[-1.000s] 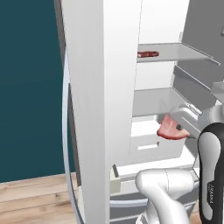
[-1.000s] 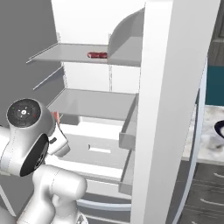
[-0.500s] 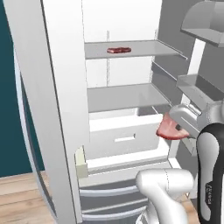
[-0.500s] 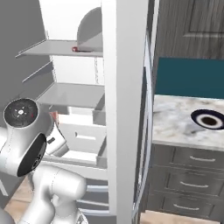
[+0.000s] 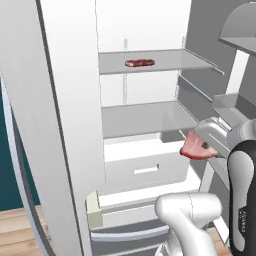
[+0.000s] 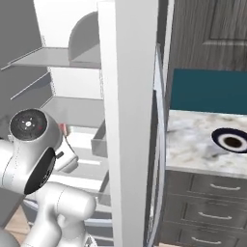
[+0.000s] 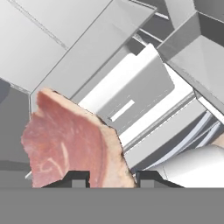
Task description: Place the steak on the counter behind the older steak on the same shelf of the fridge to maintain FIFO order. Close the fridge door when finished.
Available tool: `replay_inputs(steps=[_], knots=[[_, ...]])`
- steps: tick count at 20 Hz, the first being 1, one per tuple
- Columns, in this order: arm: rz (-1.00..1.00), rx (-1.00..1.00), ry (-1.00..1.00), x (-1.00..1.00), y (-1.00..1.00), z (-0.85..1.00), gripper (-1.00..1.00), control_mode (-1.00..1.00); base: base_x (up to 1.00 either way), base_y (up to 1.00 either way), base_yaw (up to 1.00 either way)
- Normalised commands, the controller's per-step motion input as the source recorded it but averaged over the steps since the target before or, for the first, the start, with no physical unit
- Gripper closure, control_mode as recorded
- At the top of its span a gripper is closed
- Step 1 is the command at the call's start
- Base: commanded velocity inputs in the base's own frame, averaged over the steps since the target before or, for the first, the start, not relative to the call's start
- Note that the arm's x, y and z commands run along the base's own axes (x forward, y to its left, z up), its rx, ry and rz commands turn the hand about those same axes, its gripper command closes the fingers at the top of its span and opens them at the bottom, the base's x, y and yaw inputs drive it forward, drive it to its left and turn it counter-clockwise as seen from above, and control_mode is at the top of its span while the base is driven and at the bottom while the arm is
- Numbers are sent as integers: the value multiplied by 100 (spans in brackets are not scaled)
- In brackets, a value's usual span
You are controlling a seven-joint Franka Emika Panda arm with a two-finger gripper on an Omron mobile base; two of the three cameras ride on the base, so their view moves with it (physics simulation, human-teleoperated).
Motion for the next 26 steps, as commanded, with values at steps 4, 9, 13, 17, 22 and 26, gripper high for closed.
replay_inputs(steps=[4,9,13,17,22,26], knots=[[0,0,0,0,0,0,100,100,44,71,0],[0,0,0,0,0,0,100,100,99,-3,5],[0,0,0,0,0,0,100,100,100,2,8],[-1,0,-3,32,7,3,100,-100,6,0,1],[-8,-6,-6,100,58,80,100,-100,0,0,0],[-3,-6,-25,64,38,94,100,-100,0,0,0]])
